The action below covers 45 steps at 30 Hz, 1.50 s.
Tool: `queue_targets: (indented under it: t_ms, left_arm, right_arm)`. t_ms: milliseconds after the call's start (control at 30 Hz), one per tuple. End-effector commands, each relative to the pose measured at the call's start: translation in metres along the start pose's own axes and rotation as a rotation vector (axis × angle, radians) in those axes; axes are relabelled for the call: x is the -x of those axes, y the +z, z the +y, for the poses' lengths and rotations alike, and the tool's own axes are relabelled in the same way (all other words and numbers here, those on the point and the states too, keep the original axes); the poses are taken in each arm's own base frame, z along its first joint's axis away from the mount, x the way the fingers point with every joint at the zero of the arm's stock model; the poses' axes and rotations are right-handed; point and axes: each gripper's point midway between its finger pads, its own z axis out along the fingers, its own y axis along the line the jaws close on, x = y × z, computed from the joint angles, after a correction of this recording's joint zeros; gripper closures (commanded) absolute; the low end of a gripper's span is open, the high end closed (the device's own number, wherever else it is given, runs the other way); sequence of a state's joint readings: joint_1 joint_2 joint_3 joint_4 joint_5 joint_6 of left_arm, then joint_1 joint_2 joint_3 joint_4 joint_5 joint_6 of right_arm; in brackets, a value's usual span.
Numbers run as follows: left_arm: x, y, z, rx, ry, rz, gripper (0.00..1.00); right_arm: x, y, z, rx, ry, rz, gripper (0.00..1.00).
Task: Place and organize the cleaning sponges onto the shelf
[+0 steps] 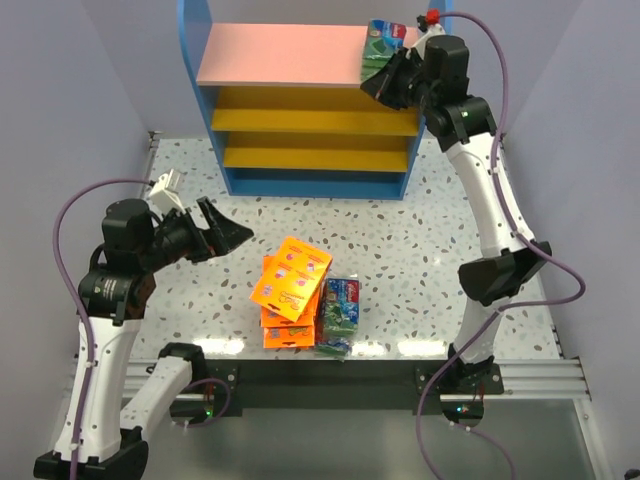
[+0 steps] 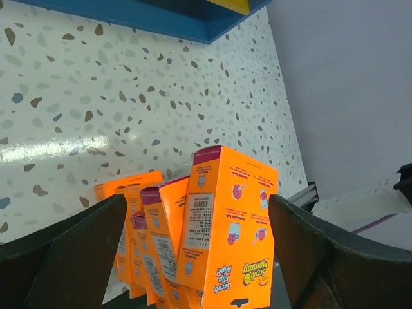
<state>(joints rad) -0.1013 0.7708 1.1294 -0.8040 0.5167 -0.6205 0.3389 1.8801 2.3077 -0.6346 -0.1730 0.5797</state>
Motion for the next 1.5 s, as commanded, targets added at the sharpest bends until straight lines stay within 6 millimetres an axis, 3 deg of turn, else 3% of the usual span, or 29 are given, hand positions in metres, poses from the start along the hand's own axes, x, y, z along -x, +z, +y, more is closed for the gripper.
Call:
queue_targets:
  t_ms: [0, 133, 300, 433, 500, 533, 567, 600, 633, 667, 700, 733, 767, 800, 833, 967, 1067, 1267, 1467]
  left_arm:
    - [-0.004, -0.001, 0.002, 0.008, -0.004, 0.006, 0.03]
    - [-0.003, 0.001, 0.001, 0.004, -0.003, 0.011, 0.03]
    - [-0.002, 0.003, -0.001, -0.011, -0.003, 0.019, 0.03]
    - [-0.004, 0.004, -0.003, -0.024, -0.018, 0.031, 0.01]
    - [-0.005, 0.002, -0.004, -0.024, -0.027, 0.028, 0.0]
    - [-0.005, 0.001, -0.003, -0.02, -0.035, 0.025, 0.0]
    - [-0.006, 0.0, -0.003, -0.013, -0.041, 0.021, 0.0]
    - [-0.009, -0.001, 0.0, 0.006, -0.058, 0.027, 0.0]
    - [-0.011, -0.003, 0.0, 0.01, -0.079, 0.031, 0.0]
    - [-0.015, -0.004, 0.001, 0.016, -0.091, 0.038, 0.0]
    - [-0.022, -0.008, 0.003, 0.027, -0.113, 0.057, 0.0]
    - [-0.028, -0.011, 0.004, 0.035, -0.139, 0.069, 0.0]
    - [-0.038, -0.012, 0.008, 0.047, -0.16, 0.095, 0.0]
    - [-0.051, -0.019, 0.007, 0.04, -0.181, 0.127, 0.0]
    - [-0.059, -0.022, 0.007, 0.034, -0.209, 0.144, 0.0]
    - [-0.097, -0.029, 0.007, -0.028, -0.304, 0.216, 0.0]
    - [-0.101, -0.033, -0.007, -0.124, -0.333, 0.225, 0.0]
    - [-0.099, -0.029, -0.015, -0.166, -0.353, 0.263, 0.02]
    - [-0.105, -0.021, -0.016, -0.22, -0.385, 0.324, 0.15]
  right_arm:
    - [0.029, -0.001, -0.006, -0.019, 0.026, -0.082, 1.0]
    - [0.035, 0.007, -0.011, 0.023, 0.053, -0.071, 1.0]
    - [0.033, 0.012, -0.001, 0.132, 0.054, -0.047, 1.0]
    - [0.032, -0.009, 0.025, 0.277, 0.044, -0.032, 1.0]
    - [0.031, -0.028, 0.038, 0.326, 0.03, -0.037, 0.91]
    - [0.009, -0.028, 0.033, 0.324, 0.044, 0.016, 0.89]
    - [0.013, -0.055, 0.049, 0.358, 0.025, -0.007, 0.82]
    - [0.004, -0.064, 0.051, 0.364, 0.014, 0.009, 0.75]
    - [-0.021, -0.063, 0.043, 0.349, 0.025, 0.068, 0.68]
    - [-0.021, -0.09, 0.054, 0.368, 0.003, 0.049, 0.63]
    - [-0.031, -0.097, 0.051, 0.362, 0.001, 0.067, 0.49]
    - [-0.055, -0.099, 0.039, 0.335, 0.02, 0.118, 0.42]
    - [-0.061, -0.105, 0.035, 0.322, 0.024, 0.126, 0.32]
    - [-0.064, -0.125, 0.037, 0.319, 0.012, 0.118, 0.3]
    - [-0.081, -0.125, 0.025, 0.288, 0.026, 0.156, 0.29]
    - [-0.109, -0.148, 0.01, 0.238, 0.023, 0.214, 0.25]
    - [-0.124, -0.159, 0.002, 0.216, 0.028, 0.243, 0.25]
    - [-0.144, -0.169, -0.01, 0.181, 0.041, 0.28, 0.26]
    - [-0.15, -0.173, -0.013, 0.169, 0.055, 0.287, 0.28]
